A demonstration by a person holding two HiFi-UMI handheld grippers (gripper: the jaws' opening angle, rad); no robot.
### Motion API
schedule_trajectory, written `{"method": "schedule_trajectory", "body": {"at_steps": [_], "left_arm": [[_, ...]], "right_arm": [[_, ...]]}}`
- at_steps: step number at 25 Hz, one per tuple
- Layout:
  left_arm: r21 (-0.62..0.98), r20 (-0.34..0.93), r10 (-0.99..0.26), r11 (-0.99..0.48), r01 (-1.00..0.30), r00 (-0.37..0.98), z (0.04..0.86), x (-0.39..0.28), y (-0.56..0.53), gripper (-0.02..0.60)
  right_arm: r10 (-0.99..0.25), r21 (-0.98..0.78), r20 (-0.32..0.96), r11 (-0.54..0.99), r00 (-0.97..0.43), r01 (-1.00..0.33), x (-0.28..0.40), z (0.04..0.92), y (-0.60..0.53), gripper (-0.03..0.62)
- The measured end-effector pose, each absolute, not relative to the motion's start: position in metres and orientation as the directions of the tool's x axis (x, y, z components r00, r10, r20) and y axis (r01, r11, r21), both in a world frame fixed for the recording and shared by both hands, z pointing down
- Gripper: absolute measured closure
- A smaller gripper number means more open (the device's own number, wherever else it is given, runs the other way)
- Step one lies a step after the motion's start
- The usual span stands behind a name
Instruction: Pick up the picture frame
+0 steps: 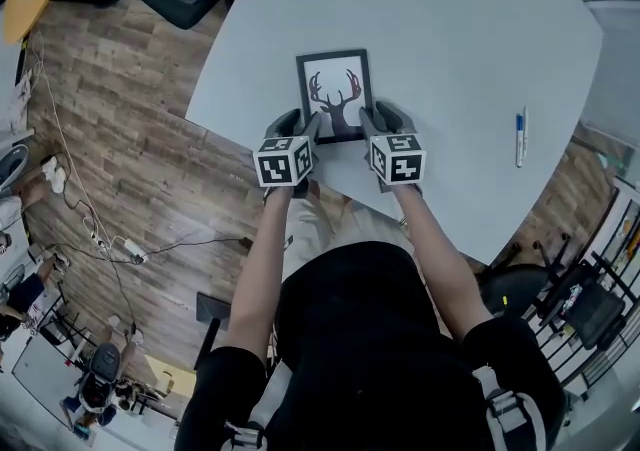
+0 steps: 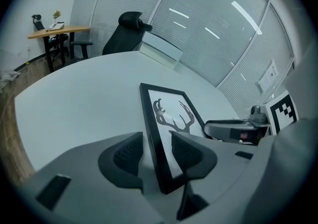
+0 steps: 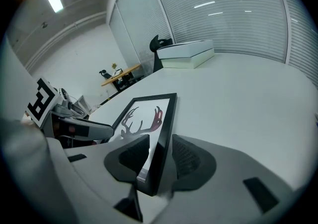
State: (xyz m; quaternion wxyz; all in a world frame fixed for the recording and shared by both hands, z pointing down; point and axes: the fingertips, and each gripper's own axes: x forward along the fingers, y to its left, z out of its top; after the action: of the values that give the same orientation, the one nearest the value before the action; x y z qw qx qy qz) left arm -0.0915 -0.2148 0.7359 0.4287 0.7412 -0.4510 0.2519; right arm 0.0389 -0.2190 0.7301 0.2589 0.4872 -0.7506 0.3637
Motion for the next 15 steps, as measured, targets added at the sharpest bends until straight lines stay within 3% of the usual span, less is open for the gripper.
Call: {"method": "schedule_trajectory", "body": {"at_steps": [12, 15], "left_arm": [[0.344, 0.787, -0.455, -0.239, -0.908, 0.417, 0.7394, -0.0891, -0.2150, 0.408], [0.343, 0.791, -0.446, -0.244, -0.907, 0.419, 0.7404, -0.0866, -0.2131, 0.448]], "right_arm": [[-0.537, -0.285, 0.752, 0.258, -0.382, -0.923, 0.0375, 0.7388, -0.2167, 0.466], [-0.537, -0.286, 0.752, 0.255, -0.381, -0.924, 0.0378, 0.7389, -0.2161, 0.468]]}}
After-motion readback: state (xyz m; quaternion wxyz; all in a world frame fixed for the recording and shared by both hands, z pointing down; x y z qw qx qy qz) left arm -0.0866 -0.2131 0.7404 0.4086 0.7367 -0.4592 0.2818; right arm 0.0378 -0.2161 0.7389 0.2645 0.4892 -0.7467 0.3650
